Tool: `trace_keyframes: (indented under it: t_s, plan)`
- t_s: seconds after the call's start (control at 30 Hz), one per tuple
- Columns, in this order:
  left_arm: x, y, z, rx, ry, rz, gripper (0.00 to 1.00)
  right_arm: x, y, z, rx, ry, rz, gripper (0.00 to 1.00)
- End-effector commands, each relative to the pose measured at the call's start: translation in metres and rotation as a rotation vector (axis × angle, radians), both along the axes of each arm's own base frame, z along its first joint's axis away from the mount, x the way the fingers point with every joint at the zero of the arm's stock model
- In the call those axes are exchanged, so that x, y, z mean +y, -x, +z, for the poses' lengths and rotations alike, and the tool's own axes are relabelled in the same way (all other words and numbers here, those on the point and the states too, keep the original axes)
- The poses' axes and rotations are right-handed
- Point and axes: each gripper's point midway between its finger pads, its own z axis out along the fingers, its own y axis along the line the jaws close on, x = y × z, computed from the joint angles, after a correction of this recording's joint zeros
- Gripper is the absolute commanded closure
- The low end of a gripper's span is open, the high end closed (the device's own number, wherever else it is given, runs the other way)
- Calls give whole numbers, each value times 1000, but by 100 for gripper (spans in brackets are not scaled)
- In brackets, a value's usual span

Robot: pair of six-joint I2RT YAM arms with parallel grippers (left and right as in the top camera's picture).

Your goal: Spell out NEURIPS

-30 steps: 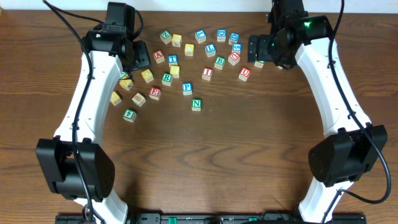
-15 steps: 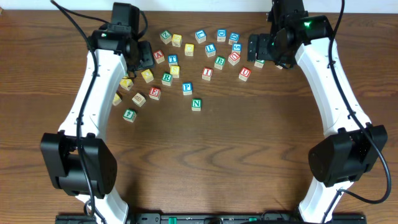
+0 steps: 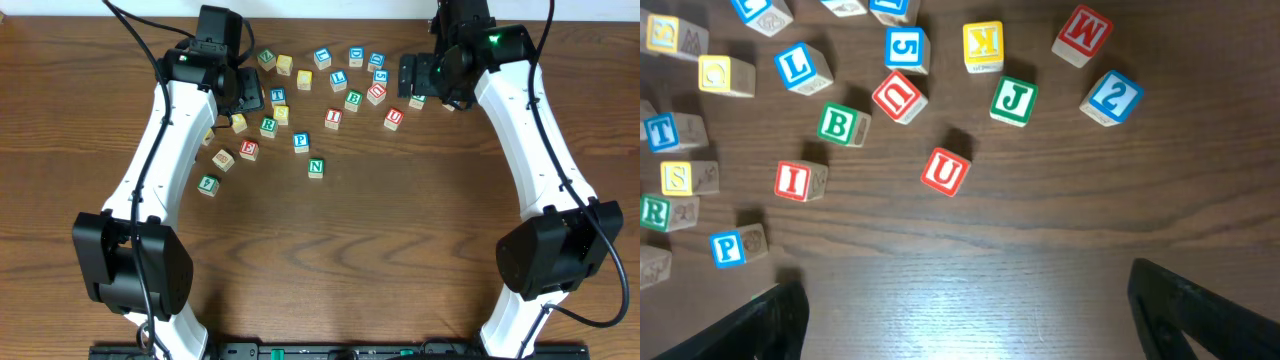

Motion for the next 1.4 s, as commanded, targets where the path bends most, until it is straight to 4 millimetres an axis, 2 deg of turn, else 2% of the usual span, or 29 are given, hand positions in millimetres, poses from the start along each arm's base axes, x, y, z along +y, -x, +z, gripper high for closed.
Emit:
trace_keyframes:
  t_s: [0.0, 0.2, 0.33, 0.7, 1.03, 1.17, 1.37]
  plan:
    - [-2, -1, -5, 9, -7, -11, 37, 5, -4, 1, -8, -19, -13, 6]
    - [-2, -1, -5, 8, -7, -11, 37, 6, -6, 1, -9, -51, -78, 12]
    - [-2, -1, -5, 8, -8, -11, 37, 7, -10, -8, 8, -66, -113, 16]
    - [-1, -1, -5, 8, -8, -10, 37, 35, -25, -71, 103, -106, -112, 28]
    - [-1, -1, -5, 8, -8, -11, 37, 35, -27, -130, 203, -76, -162, 30]
    - [-1, -1, -5, 9, -8, -11, 37, 35, -28, -139, 211, -73, -162, 29]
    - [-1, -1, -5, 9, -8, -10, 37, 36, -32, -137, 194, -79, -160, 28]
